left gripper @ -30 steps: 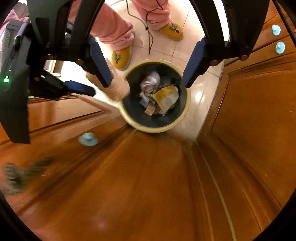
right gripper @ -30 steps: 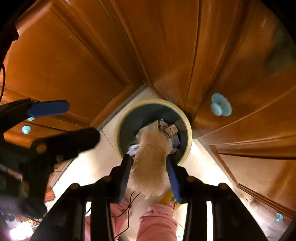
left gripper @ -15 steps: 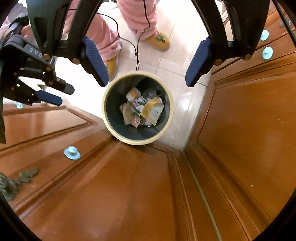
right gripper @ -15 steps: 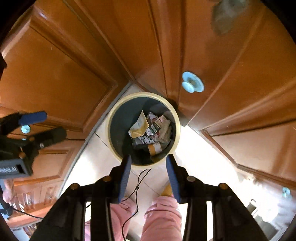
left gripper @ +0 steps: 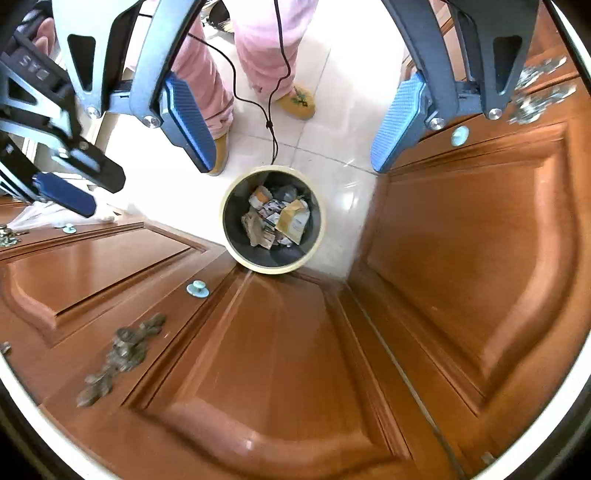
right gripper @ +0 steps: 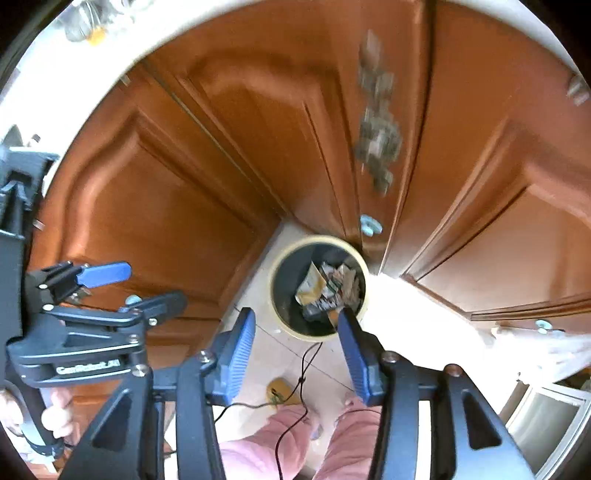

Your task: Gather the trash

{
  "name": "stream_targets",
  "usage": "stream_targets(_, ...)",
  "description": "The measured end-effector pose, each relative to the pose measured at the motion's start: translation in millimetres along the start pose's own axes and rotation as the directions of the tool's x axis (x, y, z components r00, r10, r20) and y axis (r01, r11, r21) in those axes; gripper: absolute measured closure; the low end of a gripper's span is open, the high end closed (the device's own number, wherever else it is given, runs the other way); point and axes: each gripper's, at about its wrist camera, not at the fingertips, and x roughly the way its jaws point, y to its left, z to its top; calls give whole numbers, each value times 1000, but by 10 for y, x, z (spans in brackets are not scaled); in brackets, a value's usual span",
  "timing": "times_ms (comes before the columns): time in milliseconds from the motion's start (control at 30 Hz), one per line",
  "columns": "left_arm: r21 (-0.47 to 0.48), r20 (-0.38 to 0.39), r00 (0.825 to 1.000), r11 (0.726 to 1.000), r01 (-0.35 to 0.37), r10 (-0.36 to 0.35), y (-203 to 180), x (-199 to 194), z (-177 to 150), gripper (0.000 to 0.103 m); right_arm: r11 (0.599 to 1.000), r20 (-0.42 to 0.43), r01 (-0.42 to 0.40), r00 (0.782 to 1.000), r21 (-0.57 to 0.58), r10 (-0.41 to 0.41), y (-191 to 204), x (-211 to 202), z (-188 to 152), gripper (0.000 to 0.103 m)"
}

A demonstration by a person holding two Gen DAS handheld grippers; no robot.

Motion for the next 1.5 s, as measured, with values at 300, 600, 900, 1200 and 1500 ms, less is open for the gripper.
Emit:
stream_targets(300,28,120,992,999,23,-27,-28,-1057,17,18,996,128,7,992,93,-19,170,-1011,104,48)
stream_targets(600,14,284,958,1000,28,-30,-34,-1964,138,18,997,276,41,959,72,-60,476,-1781,304,48)
stream_targets(900,35,415,910,999,-5,-10,-208,-2732,388,18,991,317,21,946,130,-62,565,-2385,644,48)
stream_targets(1200,31,486,874,999,-19,2,-335,-3167,614,18,988,393,44,914,149,-100,528,-2776,892,48)
stream_targets(1500,13,490,872,1000,-26,16,-408,-3206,844,18,988,415,72,901,137,-123,453,-2796,1119,47)
